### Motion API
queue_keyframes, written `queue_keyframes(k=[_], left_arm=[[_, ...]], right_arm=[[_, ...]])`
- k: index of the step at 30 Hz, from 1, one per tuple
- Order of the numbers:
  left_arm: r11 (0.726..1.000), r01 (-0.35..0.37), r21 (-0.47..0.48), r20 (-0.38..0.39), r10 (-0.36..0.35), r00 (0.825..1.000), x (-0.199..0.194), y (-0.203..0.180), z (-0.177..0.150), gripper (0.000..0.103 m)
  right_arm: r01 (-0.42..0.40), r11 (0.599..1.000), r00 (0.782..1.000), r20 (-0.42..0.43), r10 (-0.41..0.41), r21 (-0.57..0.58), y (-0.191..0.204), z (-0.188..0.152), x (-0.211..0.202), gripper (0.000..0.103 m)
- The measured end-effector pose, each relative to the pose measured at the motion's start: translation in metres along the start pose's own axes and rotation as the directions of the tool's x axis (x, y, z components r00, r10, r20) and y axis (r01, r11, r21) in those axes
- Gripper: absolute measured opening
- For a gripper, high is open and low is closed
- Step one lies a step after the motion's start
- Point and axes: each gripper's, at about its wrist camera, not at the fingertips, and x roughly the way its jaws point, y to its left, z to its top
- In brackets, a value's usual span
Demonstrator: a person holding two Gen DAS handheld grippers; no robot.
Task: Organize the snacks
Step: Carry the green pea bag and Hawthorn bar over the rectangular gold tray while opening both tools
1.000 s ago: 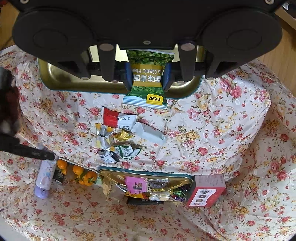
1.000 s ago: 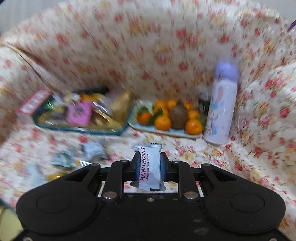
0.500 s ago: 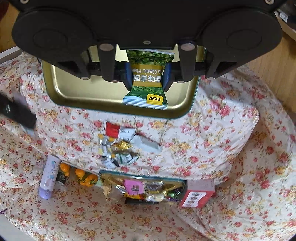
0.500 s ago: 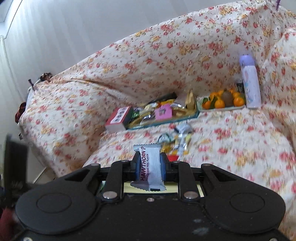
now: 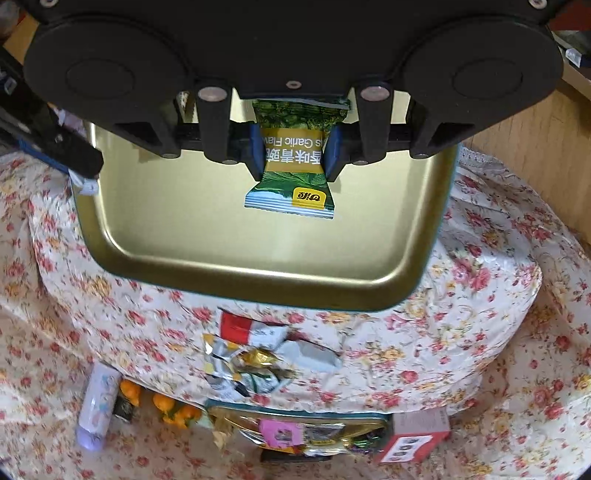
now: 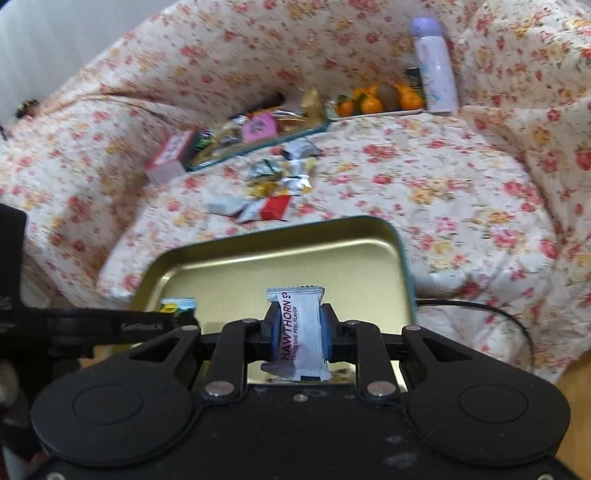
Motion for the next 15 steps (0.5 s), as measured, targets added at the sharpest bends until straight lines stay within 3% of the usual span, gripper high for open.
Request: queue_keyframes(k=[9,15], left_arm=[[0.996,-0.052,0.070,0.039,0.050,0.998,-0.001,-0.016,-0.007,0.042],[0.997,-0.038,0.067,0.050,0.034,0.998,-0.004,-0.015,-0.007,0.047]], right_arm=[[0.051,0.998,0.999,-0.004,-0.051,-0.039,0.003,-0.007,0.003,0.023],[0.055,0.998,0.998,-0.005,-0.055,-0.037,0.003,-0.006,0.005,0.024]])
